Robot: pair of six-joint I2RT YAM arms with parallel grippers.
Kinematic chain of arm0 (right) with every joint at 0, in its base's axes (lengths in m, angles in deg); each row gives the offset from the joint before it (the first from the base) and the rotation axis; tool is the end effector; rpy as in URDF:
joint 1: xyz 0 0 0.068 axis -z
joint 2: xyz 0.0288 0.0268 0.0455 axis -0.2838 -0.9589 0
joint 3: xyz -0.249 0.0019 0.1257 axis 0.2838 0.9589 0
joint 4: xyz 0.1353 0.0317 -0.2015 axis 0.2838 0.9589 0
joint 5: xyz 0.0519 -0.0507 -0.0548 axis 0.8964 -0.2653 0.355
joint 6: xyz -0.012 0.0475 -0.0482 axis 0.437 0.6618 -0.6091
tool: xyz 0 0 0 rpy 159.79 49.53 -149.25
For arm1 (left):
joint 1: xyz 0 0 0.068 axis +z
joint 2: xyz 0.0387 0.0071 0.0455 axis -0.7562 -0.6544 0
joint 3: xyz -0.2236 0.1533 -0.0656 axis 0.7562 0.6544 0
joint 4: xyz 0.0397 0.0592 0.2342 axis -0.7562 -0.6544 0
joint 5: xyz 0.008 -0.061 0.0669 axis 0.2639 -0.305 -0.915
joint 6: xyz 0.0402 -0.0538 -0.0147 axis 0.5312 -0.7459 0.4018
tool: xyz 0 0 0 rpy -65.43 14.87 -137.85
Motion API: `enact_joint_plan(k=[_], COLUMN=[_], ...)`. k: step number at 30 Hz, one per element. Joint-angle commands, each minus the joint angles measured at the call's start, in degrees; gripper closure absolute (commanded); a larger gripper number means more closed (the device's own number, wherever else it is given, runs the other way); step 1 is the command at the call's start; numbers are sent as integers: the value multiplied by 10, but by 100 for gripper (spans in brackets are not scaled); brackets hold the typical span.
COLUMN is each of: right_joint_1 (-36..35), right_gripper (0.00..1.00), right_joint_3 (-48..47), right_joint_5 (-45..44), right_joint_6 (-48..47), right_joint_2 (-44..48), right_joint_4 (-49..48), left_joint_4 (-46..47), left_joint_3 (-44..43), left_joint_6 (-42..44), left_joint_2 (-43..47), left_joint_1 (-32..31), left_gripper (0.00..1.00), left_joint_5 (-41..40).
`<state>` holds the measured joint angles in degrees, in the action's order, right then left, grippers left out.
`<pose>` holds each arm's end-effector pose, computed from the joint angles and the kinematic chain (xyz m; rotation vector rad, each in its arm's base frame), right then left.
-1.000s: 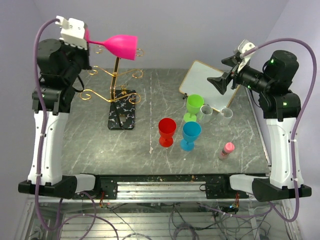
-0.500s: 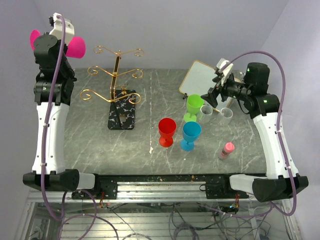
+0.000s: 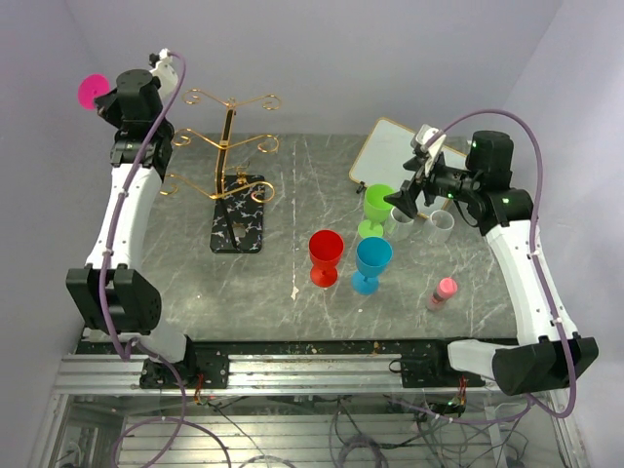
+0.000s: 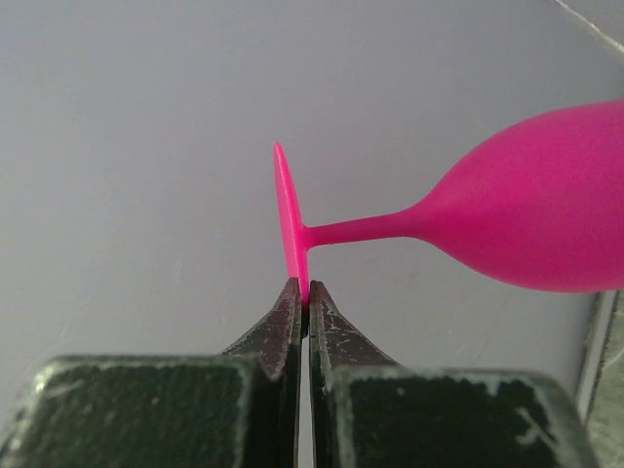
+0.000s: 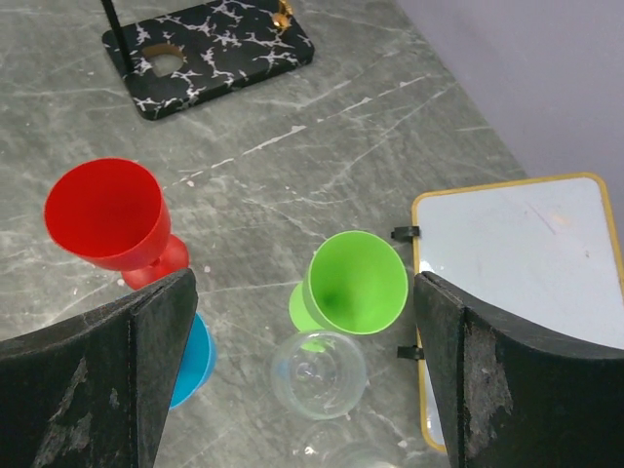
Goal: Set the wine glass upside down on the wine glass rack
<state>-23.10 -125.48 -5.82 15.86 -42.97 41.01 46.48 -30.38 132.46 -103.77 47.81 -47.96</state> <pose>0.2413 0.0664 0.4089 -1.0441 1.6427 0.4953 0.3530 0.0298 0.4626 0.2637 1.7686 1.3201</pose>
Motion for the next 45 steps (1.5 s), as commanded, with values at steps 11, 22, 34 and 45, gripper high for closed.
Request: enact_joint_plan(k=[11, 22, 34, 45], right_joint_1=[-3, -3, -3, -3], right_gripper=[8, 8, 7, 7], right_joint_3=[77, 111, 121, 127], right_joint_5=[48, 61, 60, 52], right_joint_6=[-17, -32, -43, -46], right_joint_2=[29, 39, 42, 39], right_joint_4=[-41, -54, -53, -58], left_joint_4=[65, 25, 0, -8], left_joint_3=[42, 67, 24, -27], left_joint_6=[126, 168, 167, 156], left_joint_2=[-39, -24, -62, -116], left_joint_1=[4, -16, -72, -104], left_gripper=[93, 93, 93, 93], left_joint_5=[121, 225, 222, 224])
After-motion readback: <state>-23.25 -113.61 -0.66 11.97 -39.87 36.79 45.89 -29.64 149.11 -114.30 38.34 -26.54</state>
